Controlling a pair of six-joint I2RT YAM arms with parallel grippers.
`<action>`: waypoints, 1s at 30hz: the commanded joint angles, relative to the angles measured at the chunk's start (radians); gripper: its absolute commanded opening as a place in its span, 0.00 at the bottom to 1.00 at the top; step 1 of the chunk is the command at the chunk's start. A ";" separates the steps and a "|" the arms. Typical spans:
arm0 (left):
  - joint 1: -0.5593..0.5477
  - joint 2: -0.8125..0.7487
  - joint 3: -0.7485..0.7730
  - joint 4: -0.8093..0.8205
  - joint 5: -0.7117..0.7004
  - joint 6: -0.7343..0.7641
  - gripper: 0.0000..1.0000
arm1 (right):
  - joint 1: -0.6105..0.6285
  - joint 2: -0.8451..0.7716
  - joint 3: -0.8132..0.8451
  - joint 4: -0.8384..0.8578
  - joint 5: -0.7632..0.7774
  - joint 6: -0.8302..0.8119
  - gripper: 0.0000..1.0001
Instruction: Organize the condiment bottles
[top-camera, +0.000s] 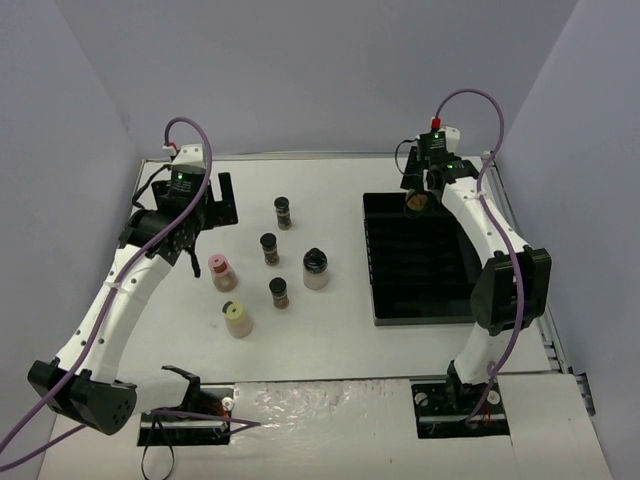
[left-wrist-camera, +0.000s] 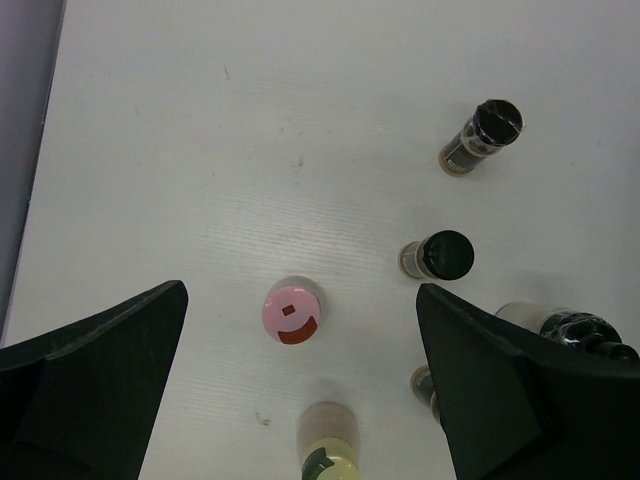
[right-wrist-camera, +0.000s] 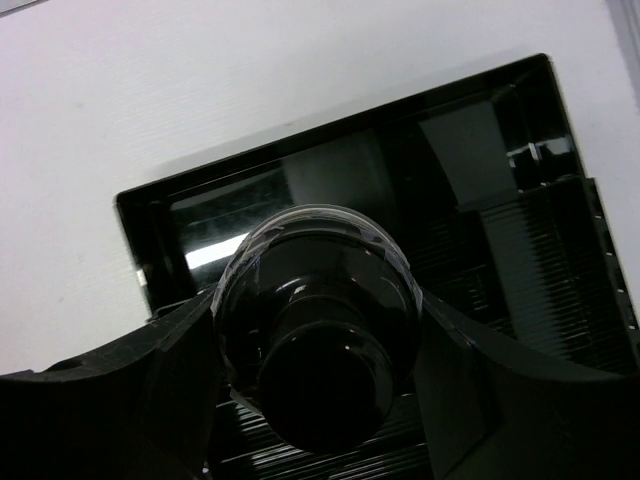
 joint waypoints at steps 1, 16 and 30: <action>-0.001 -0.036 0.021 0.072 0.010 0.002 0.97 | -0.049 -0.069 0.025 0.058 0.000 0.025 0.00; -0.001 -0.036 -0.026 0.092 0.043 0.011 0.97 | -0.143 -0.036 0.039 0.076 -0.002 0.078 0.00; -0.001 -0.041 -0.042 0.097 0.049 0.010 0.97 | -0.220 0.005 0.018 0.131 0.008 0.110 0.00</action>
